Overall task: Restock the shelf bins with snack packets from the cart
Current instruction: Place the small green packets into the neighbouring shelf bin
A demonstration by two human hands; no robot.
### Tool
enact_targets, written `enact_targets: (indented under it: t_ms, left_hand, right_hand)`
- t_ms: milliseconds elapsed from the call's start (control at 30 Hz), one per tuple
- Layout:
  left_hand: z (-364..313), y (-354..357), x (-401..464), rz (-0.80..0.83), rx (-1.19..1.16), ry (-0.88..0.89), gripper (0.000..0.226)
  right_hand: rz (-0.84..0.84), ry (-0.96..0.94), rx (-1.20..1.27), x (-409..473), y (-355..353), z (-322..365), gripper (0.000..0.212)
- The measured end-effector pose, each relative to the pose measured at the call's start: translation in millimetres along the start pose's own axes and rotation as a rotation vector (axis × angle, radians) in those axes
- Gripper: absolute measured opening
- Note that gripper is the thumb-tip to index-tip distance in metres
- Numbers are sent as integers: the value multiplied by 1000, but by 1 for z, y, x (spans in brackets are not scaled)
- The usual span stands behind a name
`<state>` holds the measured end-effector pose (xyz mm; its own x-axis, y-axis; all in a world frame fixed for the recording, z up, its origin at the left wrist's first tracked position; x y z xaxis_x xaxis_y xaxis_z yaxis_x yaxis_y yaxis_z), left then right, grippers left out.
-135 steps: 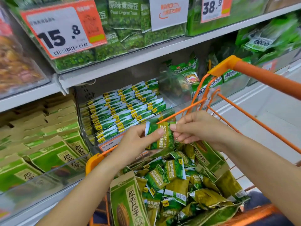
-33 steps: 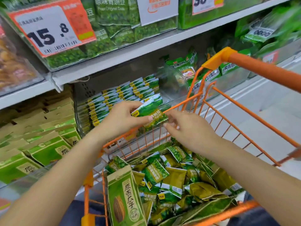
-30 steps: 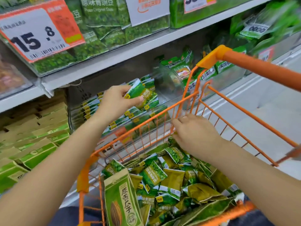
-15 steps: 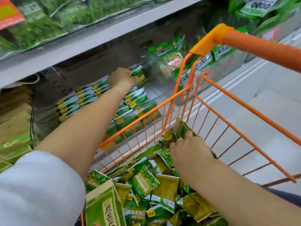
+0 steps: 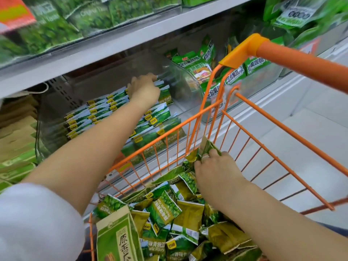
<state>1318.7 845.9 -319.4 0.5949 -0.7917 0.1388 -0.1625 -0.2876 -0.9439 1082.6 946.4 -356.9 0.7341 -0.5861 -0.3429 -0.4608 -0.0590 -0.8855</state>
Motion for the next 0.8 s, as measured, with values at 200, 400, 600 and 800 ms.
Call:
enact_targets:
  t_ms: [200,400,600,800]
  left_hand:
    - [-5,-29,-114,-137,-296,421,33]
    - [28,-23,-207,28,-316,440,26]
    - [53,-42,-231,116,-428,303,41]
    - [57,-35,-232,280,-694,36,23]
  right_hand:
    - [-24,-162,128,10,19,1,46]
    - [-75,-200,269,22,22,-1,38]
    - [-294,-200,1120,-4,-32,-11,21]
    - [-240,-209,1662,-18,-32,-6,22]
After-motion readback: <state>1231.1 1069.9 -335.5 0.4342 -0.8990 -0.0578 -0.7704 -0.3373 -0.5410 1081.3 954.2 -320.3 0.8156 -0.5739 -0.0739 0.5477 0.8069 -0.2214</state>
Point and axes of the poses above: each hand's wrist, its own x-axis towards the middle knuckle, its own y-axis out of the palm, z = x × y, the point moved 2 cm from there along x, towards the middle knuckle, and after that the axes turned 1 degree about y, right-handed, at the moved point
